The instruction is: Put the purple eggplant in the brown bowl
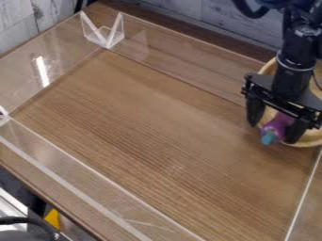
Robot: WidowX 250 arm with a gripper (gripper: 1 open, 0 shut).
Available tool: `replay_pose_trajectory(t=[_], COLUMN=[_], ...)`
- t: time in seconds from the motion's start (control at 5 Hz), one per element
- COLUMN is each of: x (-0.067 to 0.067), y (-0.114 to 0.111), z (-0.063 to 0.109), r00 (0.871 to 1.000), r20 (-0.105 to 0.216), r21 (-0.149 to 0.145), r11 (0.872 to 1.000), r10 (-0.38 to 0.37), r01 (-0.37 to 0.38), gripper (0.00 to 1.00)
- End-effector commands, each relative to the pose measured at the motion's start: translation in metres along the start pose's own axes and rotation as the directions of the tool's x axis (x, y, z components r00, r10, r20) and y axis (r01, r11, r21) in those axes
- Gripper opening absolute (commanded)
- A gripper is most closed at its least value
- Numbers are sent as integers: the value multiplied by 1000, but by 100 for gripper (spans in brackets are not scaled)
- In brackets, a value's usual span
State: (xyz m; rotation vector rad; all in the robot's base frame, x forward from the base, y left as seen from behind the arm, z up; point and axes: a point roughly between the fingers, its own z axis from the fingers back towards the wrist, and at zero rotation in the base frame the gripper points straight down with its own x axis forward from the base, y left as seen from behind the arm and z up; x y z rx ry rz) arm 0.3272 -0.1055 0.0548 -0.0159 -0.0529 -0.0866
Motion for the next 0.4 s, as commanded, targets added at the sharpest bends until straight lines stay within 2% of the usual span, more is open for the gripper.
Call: replay_pose_trajectory(t=[0.0, 0.2], x=[7, 7], y=[4, 6], z=[29, 28], r00=[997, 997], r20=[78, 75], r21=[-21, -20], r11=[1000, 1000], r10=[15, 18], r01=[-14, -16], gripper=[100, 100])
